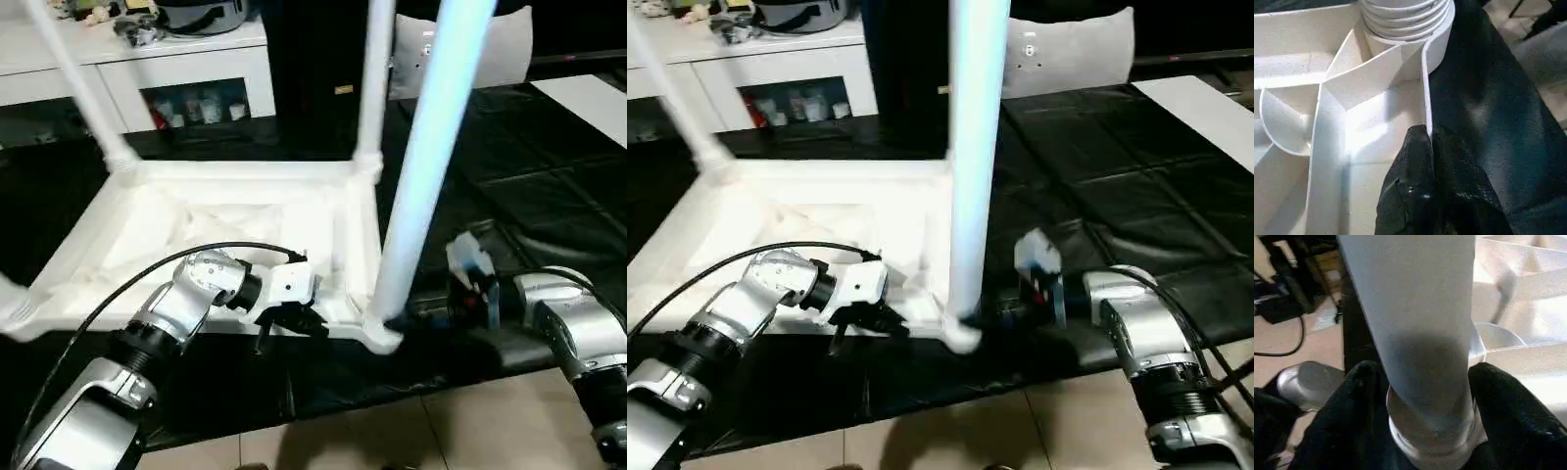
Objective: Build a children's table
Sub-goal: Rotate leg to tighten
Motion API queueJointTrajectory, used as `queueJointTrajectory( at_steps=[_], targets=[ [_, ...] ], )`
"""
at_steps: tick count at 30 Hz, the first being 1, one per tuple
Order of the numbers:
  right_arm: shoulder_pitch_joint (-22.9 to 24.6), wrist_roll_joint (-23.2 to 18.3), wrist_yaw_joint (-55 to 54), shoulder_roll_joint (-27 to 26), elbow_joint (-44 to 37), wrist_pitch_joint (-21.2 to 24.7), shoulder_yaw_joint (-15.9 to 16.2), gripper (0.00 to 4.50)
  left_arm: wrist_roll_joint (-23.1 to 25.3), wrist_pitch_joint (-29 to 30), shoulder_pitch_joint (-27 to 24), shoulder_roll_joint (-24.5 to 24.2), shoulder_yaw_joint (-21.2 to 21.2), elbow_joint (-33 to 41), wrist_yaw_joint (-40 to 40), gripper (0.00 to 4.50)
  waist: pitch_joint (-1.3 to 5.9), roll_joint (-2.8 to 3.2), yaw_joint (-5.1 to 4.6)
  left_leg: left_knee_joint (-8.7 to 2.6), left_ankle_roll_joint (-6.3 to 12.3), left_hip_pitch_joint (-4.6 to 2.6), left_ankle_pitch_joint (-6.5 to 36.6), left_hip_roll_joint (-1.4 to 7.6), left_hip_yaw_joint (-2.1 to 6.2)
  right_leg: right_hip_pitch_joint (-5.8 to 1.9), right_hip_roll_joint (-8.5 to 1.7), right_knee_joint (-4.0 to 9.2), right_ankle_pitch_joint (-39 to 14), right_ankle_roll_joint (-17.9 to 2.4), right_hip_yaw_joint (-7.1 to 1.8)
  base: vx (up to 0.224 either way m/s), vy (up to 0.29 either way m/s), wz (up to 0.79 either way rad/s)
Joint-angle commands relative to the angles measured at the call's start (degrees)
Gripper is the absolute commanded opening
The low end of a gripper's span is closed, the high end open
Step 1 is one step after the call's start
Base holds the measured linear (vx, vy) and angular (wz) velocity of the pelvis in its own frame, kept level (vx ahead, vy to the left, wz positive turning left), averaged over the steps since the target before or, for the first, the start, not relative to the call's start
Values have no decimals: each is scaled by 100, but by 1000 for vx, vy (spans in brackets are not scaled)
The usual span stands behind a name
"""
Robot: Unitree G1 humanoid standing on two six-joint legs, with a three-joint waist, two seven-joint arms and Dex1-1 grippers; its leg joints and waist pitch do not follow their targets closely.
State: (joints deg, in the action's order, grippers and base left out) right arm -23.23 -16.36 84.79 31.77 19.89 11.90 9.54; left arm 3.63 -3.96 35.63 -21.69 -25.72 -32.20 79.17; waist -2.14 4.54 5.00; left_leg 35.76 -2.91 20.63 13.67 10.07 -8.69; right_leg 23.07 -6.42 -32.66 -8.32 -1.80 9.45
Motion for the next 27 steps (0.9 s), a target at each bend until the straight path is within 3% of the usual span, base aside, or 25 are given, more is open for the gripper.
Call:
queueJointTrajectory(
  at_steps=[1, 6, 9, 13, 15, 17, 21, 23, 25, 26, 27],
  targets=[
    [-129, -67, 165, 16, -122, 63, 72, 285, 133, -143, 37, 58, -299, -44, 271, 0, 383, -129, -36, -420, 756, 36, 332, 344, 47, -379, -352, 326, -1673, -869, -378, 0, 0, 0],
    [-152, -97, 227, 3, -79, 85, 105, 248, 112, -224, 35, 63, -329, -125, 314, 0, 365, -148, -12, -449, 583, 16, 535, 333, 30, -373, -343, 353, -2016, -774, -402, 0, 0, 0],
    [-144, -111, 237, 0, -75, 88, 119, 213, 113, -269, 40, 67, -320, -180, 343, 0, 362, -150, -16, -455, 543, 0, 584, 325, 20, -364, -337, 369, -2145, -715, -410, 0, 0, 0],
    [-86, -150, 237, -31, -140, 155, 106, 204, 99, -261, 29, 79, -285, -224, 357, 0, 360, -156, -17, -456, 542, 0, 575, 316, 14, -361, -330, 377, -2190, -687, -410, 0, 0, 0],
    [40, -272, 176, -99, -321, 309, 37, 201, -79, 47, -65, 131, -150, -92, 300, 0, 363, -128, -10, -455, 548, -3, 539, 318, 12, -363, -329, 377, -2145, -698, -413, 0, 0, 0],
    [132, -324, 44, -154, -446, 426, 1, 199, -242, 369, -149, 188, -27, 56, 212, 0, 364, -139, -10, -460, 548, 5, 524, 331, 17, -368, -337, 365, -2068, -741, -416, 0, 0, 0],
    [202, -102, -808, -411, -496, 648, -58, 199, -314, 1055, -301, 288, 159, 380, -257, 0, 334, -137, -66, -482, 477, 0, 657, 313, 5, -357, -318, 396, -2290, -706, -407, 0, 0, 0],
    [118, 193, -2251, -1031, -322, 780, -300, 199, -335, 1745, -397, 596, 492, 687, -1170, 0, 278, -139, -203, -486, 201, -33, 978, 234, 8, -327, -310, 529, -3137, -394, -336, 0, 0, 0],
    [77, 233, -2600, -1212, -249, 797, -377, 198, -322, 1972, -418, 689, 566, 796, -1403, 0, 281, -143, -288, -474, 161, -29, 1073, 200, 24, -332, -302, 572, -3359, -248, -300, 0, 0, 0],
    [42, 303, -2915, -1362, -201, 849, -426, 198, -283, 2173, -429, 779, 627, 892, -1632, 0, 277, -150, -422, -482, 153, 24, 1165, 214, 54, -349, -294, 565, -3379, -166, -290, 0, 0, 0],
    [-6, 421, -3357, -1558, -127, 858, -453, 198, -230, 2429, -440, 921, 709, 1029, -1935, 0, 289, -179, -462, -480, 151, 21, 1171, 214, 57, -347, -297, 572, -3362, -160, -282, 0, 0, 0]
  ],
)
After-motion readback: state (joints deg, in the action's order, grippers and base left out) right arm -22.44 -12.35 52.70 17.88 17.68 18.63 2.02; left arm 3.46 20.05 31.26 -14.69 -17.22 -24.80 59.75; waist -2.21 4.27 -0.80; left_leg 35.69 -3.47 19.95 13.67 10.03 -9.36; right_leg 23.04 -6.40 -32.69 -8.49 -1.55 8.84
